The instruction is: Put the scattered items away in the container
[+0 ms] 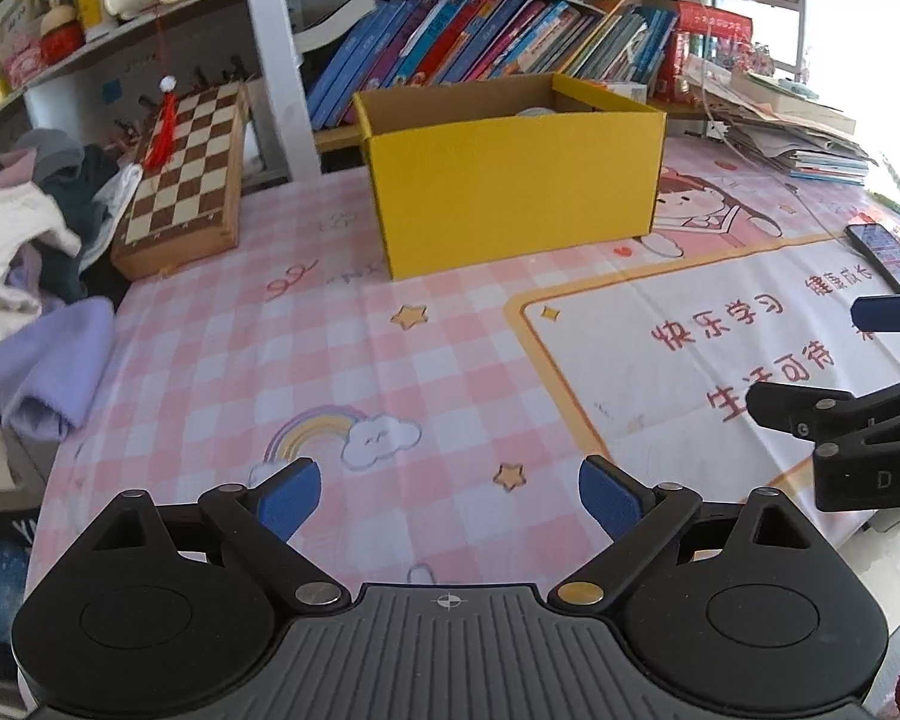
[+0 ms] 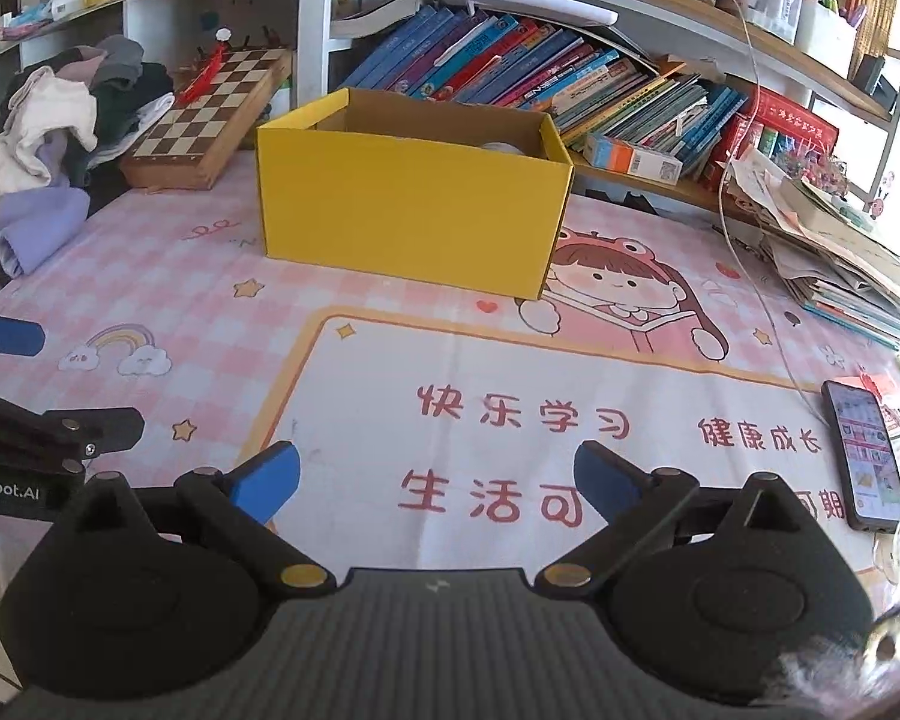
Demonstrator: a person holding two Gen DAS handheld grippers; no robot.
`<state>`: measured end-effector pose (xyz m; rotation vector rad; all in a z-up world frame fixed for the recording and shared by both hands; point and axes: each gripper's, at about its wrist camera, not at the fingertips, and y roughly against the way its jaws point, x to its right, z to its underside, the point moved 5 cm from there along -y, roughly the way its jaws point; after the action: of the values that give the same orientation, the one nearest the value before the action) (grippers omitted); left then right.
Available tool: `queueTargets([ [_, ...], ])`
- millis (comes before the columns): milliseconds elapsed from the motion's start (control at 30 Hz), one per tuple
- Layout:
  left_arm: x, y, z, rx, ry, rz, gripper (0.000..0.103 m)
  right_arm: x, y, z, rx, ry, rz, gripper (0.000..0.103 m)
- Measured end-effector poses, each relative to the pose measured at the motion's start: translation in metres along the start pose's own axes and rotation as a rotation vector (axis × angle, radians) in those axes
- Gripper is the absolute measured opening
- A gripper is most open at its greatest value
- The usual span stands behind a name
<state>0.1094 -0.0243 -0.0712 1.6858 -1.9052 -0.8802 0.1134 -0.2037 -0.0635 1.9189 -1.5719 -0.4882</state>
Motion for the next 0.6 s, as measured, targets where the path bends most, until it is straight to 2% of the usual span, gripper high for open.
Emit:
queueTargets([
  [400, -0.002, 0.013, 0.019, -0.003, 0.019, 0.023, 0.099, -0.01, 0.012, 0.013, -0.015, 0.0, -0.003, 0.099],
  [600, -0.006, 0.021, 0.025, 0.024, 0.029, 0.035, 0.099, -0.016, 0.018, 0.015, -0.011, 0.011, -0.006, 0.1],
])
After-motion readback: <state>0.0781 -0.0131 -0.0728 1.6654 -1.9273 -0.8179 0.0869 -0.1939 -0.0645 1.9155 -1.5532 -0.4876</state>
